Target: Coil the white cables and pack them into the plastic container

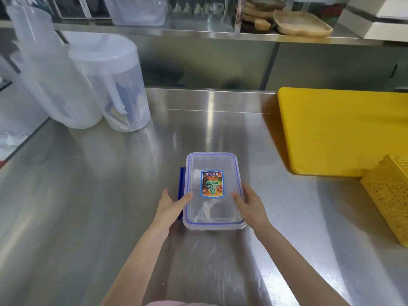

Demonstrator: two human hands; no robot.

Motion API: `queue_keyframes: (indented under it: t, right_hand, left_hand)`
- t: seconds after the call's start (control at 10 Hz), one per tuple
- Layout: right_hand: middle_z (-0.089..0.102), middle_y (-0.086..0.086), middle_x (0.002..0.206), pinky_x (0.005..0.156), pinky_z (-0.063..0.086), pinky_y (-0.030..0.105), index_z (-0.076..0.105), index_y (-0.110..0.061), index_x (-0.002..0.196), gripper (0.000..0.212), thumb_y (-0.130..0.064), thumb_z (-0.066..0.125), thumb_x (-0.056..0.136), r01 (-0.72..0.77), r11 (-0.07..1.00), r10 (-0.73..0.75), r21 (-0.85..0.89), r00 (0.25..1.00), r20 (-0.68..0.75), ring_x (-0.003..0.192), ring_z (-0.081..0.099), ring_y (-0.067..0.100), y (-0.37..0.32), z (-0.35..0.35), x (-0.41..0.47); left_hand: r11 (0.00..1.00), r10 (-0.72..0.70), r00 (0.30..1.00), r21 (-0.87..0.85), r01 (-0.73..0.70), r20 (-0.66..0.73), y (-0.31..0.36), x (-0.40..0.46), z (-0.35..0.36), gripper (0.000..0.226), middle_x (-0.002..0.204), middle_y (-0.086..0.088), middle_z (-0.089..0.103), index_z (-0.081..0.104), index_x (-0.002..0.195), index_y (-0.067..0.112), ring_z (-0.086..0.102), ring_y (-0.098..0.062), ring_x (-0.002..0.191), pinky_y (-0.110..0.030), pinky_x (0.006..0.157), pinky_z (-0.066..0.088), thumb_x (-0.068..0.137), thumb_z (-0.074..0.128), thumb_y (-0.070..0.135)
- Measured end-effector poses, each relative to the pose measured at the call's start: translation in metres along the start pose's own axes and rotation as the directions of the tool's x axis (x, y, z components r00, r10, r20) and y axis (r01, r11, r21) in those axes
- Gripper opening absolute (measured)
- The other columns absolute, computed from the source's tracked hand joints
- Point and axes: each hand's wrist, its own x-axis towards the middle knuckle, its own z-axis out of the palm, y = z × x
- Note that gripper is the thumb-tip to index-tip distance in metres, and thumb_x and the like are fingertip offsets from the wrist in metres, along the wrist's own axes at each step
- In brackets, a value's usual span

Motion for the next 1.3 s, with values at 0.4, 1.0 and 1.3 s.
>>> queue_keyframes:
  t: [0.4,1.0,1.3]
  right_hand:
    - [0.060,0.002,0.124,0.094,0.049,0.037,0.046,-0.018,0.131,0.041,-0.026,0.051,0.091,-0.010,1.000,0.010,-0.019,1.000,0.011,0.103,0.058,0.017,0.002,-0.001,0.001]
    - [0.060,0.003,0.126,0.090,0.050,0.035,0.046,-0.018,0.130,0.041,-0.028,0.052,0.091,0.014,0.998,-0.013,-0.056,1.000,0.016,0.104,0.059,0.017,0.004,-0.003,0.003]
    - [0.044,0.007,0.142,0.099,0.041,0.040,0.038,-0.019,0.136,0.057,-0.034,0.059,0.086,0.187,0.861,-0.174,-0.472,0.982,0.072,0.125,0.044,0.022,-0.029,-0.022,0.018]
  left_hand:
    - [0.968,0.236,0.961,0.123,-0.219,-0.147,-0.005,-0.005,0.015,0.066,0.129,-0.009,0.055,0.028,0.140,0.007,0.052,-0.024,0.117,-0.030,0.093,0.040,0.085,0.061,0.022]
    - [0.908,0.377,0.923,0.228,-0.351,-0.081,0.001,-0.007,0.013,0.044,0.128,-0.011,0.052,0.045,0.128,0.008,0.051,-0.014,0.103,-0.026,0.087,0.040,0.086,0.057,0.015]
    - [0.673,0.500,0.861,0.586,-0.452,0.090,0.028,-0.003,0.006,0.061,0.152,-0.012,0.023,0.019,0.144,0.013,0.021,-0.028,0.141,-0.044,0.115,0.021,0.091,0.047,0.027]
